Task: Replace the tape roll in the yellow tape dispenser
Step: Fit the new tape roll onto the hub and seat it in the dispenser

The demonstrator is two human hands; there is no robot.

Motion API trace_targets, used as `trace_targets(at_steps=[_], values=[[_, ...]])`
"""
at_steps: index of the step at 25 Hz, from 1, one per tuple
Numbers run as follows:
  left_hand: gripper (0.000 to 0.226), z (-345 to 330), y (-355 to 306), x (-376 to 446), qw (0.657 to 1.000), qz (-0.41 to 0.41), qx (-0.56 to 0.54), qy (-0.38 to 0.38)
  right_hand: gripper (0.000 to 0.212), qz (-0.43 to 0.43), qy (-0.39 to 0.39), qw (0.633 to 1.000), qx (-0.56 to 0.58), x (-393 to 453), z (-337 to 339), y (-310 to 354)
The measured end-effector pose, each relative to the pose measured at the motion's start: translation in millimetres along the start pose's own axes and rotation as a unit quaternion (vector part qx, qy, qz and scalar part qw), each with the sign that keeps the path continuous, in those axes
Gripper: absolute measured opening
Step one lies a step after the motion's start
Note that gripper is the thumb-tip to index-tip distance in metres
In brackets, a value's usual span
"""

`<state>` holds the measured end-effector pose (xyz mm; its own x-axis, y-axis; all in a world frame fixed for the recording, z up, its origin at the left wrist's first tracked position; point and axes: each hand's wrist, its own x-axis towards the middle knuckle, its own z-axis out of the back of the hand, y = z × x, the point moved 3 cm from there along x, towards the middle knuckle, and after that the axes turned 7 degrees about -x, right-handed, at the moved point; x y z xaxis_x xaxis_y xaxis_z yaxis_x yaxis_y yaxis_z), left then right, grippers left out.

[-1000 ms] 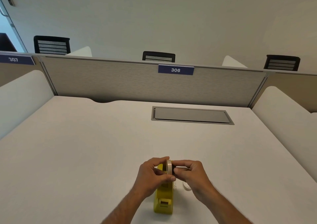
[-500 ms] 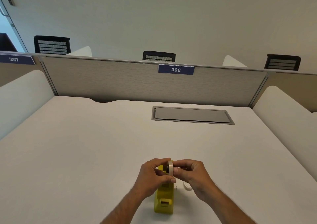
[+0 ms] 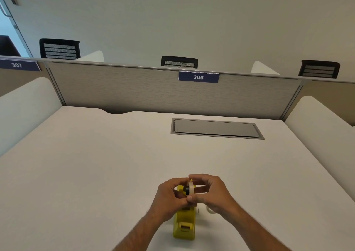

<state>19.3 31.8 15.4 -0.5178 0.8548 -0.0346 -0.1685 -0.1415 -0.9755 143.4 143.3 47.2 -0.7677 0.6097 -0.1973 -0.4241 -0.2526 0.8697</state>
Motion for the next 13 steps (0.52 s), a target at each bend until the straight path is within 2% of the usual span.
trace_targets(at_steps=[7,13], values=[[0.072,5,4,0,1.000,0.020,-0.003,0.010,0.048,0.013,-0.018,0.999,-0.048,6,-3,2],[0.072,21,5,-2,0.985,-0.032,0.170,0.000,0.045,0.026,-0.045,0.995,-0.089,10,-6,-3]])
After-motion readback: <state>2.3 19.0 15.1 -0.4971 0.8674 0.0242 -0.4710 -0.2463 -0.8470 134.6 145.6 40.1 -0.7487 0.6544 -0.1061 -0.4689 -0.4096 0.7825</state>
